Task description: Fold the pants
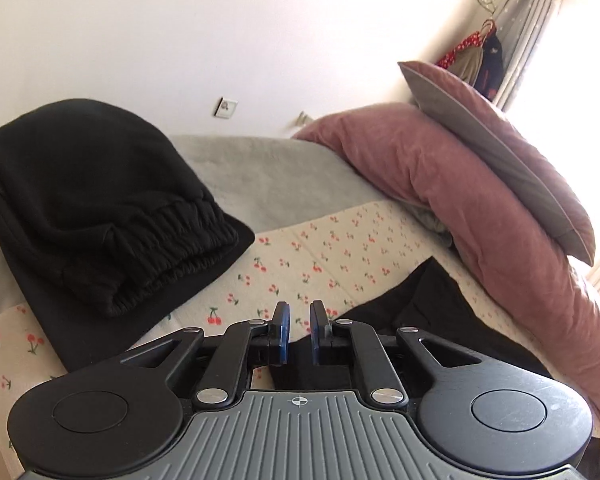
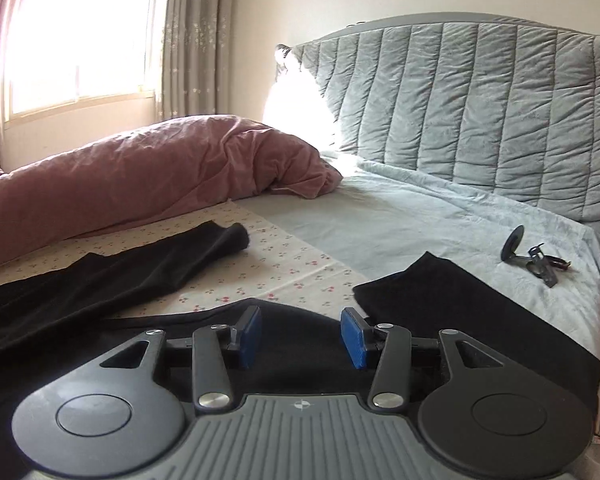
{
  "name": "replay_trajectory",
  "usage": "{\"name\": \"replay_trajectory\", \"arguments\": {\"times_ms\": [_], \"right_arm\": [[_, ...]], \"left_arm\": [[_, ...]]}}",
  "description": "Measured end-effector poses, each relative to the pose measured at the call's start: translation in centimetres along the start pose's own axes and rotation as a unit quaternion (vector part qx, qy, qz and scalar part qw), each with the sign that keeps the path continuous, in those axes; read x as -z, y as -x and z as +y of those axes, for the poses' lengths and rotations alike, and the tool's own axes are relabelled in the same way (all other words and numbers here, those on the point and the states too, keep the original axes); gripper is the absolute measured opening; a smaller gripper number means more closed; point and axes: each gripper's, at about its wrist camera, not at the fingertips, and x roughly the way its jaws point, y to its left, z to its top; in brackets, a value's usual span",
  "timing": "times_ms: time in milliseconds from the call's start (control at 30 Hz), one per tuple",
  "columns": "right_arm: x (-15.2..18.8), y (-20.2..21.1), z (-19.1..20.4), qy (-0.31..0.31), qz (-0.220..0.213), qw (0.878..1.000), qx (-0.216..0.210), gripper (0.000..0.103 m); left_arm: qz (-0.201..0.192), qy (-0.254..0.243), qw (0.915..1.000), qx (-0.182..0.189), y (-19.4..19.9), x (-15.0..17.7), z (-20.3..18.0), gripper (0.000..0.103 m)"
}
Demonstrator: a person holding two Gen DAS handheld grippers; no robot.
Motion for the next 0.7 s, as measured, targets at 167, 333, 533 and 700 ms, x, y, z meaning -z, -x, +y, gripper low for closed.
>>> {"name": "replay_trajectory", "arguments": {"times_ms": [167, 333, 533, 700], "right_arm": [[-0.5, -0.3, 8.8, 0.066, 0.050, 0.982, -0.169, 0.070], [0.6, 0.0, 18.6, 0.165, 0.111, 0.937, -0.286, 0.065], [0.7, -0.5, 27.9, 0.158, 0.181, 0.888, -0.391, 0.065], [2.1, -0.5, 39.2, 0.229, 0.216, 0.842, -0.438, 0.065]], "left_arm": [[0.058, -0.057, 0.9954, 0.050, -3.1, 1.9, -4.9, 0.022], [0.079, -0.097, 0.9886, 0.083, -5.9, 4.5, -9.5, 0.022], [0.102, -0.089, 0.9882, 0.071, -8.3, 4.9, -9.5, 0.021], [0.108, -0.083, 0.9898, 0.042, -9.8, 5.4, -9.1, 0.021]]}}
